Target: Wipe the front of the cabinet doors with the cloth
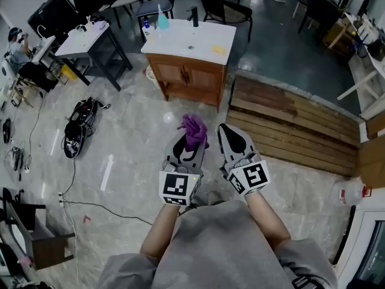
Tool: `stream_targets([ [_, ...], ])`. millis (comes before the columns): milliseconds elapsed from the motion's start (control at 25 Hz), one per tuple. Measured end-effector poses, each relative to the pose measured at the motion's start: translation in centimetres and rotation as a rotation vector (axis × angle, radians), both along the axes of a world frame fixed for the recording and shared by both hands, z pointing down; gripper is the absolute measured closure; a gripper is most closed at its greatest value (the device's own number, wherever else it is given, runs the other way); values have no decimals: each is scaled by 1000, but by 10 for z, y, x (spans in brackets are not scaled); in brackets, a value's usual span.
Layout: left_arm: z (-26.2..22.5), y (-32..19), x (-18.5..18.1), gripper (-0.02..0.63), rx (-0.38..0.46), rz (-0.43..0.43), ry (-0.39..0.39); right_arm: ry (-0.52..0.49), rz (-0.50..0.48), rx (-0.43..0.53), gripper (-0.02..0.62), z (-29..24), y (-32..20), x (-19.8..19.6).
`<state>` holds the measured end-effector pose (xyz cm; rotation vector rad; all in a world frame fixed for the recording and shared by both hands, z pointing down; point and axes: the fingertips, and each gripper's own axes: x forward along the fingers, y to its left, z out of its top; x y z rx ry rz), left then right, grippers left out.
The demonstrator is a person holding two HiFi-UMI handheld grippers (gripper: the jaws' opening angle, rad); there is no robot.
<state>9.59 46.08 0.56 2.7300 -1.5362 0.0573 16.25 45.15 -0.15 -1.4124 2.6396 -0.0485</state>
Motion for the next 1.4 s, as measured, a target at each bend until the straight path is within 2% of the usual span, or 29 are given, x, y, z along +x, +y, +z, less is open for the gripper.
stream_targets([
  [400,9,-13,13,465,-16,-45,-38,-26,-48,-37,586,12,-18,11],
  [760,26,-38,10,465,-32,-68,-58,-44,-58,-67,586,32,-47,12],
  [1400,55,-144,-19,465,-105,-34,-45,-27,-24,-139,586,56,-152,-16],
])
